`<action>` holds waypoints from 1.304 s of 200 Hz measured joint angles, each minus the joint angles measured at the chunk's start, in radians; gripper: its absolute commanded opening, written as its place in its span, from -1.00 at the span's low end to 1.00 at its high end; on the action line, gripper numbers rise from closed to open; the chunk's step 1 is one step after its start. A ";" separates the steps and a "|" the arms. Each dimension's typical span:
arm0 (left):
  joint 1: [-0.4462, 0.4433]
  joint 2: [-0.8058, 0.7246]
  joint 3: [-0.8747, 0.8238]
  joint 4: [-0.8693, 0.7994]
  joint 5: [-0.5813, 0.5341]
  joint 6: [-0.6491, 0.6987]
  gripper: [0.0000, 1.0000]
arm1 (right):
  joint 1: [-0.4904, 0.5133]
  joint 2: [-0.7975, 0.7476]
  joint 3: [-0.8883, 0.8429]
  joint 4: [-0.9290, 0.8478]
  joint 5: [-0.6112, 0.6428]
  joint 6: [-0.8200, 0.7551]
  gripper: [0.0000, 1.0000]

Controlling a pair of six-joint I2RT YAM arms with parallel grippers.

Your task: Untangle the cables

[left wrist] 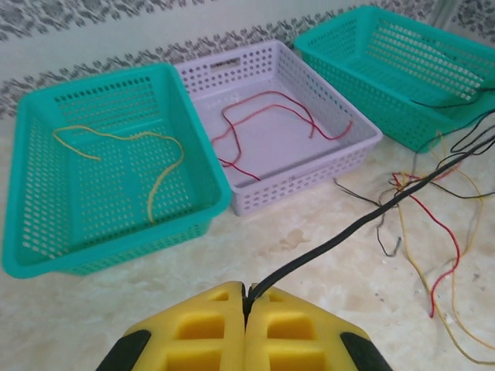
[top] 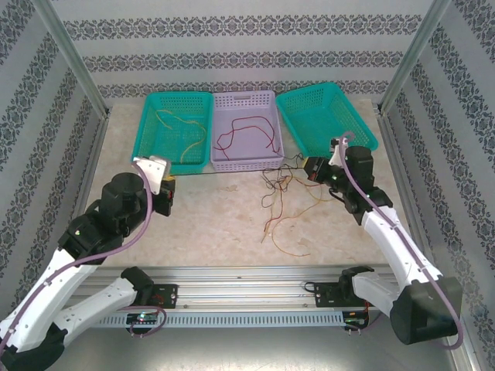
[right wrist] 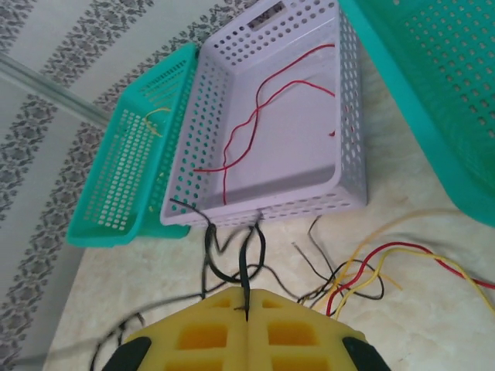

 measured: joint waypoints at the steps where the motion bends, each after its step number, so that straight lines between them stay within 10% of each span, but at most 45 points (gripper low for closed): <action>1: 0.000 0.000 0.002 -0.002 -0.005 0.000 -1.00 | -0.006 -0.002 0.000 -0.003 0.001 -0.002 -1.00; 39: 0.024 -0.050 0.150 -0.071 -0.266 0.014 -1.00 | -0.227 -0.024 -0.057 -0.087 0.138 -0.016 -1.00; 85: 0.024 -0.042 0.154 -0.097 -0.270 0.011 -1.00 | -0.232 -0.032 -0.066 -0.105 0.113 -0.015 -0.78; 125: 0.024 0.027 0.110 -0.090 -0.077 -0.054 -1.00 | 0.130 0.010 -0.077 0.035 0.018 -0.091 -0.14; 170: 0.024 0.071 0.110 0.000 0.172 -0.113 -1.00 | 0.379 0.160 -0.072 0.206 -0.004 -0.072 0.13; 261: 0.024 0.020 0.002 0.137 0.367 -0.137 -1.00 | 0.488 0.441 0.123 0.048 0.342 -0.157 0.25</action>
